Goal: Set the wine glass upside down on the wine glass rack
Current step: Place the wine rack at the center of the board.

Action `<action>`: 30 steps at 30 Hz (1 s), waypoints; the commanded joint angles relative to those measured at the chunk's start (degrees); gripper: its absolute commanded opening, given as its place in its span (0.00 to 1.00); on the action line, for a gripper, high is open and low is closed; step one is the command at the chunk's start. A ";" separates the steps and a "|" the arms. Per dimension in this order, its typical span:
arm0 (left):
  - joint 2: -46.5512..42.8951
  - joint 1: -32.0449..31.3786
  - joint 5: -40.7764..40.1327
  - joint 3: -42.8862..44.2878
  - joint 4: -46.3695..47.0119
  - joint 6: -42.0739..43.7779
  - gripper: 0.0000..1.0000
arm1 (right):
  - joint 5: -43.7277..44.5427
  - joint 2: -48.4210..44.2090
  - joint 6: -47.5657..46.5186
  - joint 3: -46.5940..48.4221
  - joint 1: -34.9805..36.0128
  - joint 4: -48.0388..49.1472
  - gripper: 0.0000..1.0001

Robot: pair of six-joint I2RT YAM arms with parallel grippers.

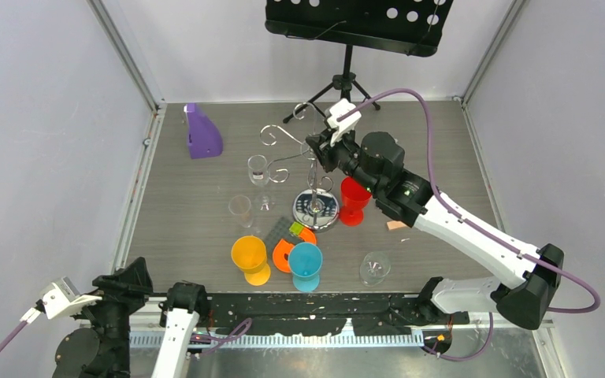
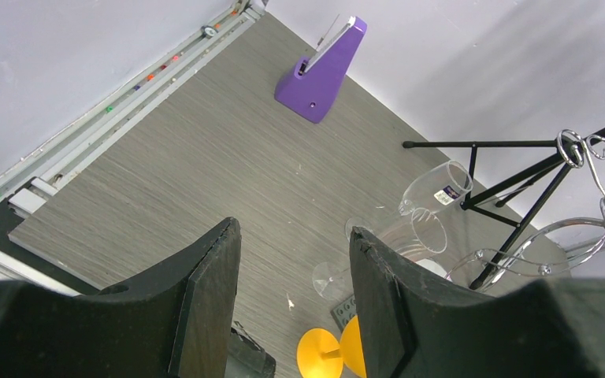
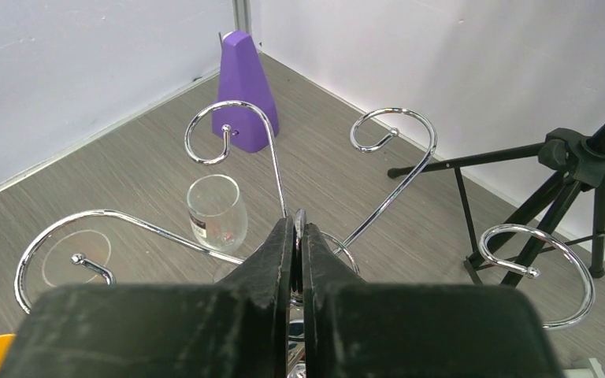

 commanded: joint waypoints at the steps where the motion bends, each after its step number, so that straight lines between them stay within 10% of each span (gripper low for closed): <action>1: -0.88 -0.23 0.54 -0.08 1.21 -1.08 0.52 | -0.89 -4.70 1.02 2.59 1.71 9.77 0.05; 25: -0.02 -0.25 1.52 -0.51 2.27 -1.12 0.52 | 2.63 -6.16 2.25 1.40 4.14 4.65 0.06; 30: -0.12 -0.29 1.36 -0.62 2.24 -1.12 0.52 | 5.33 -4.74 0.78 0.76 4.16 4.36 0.19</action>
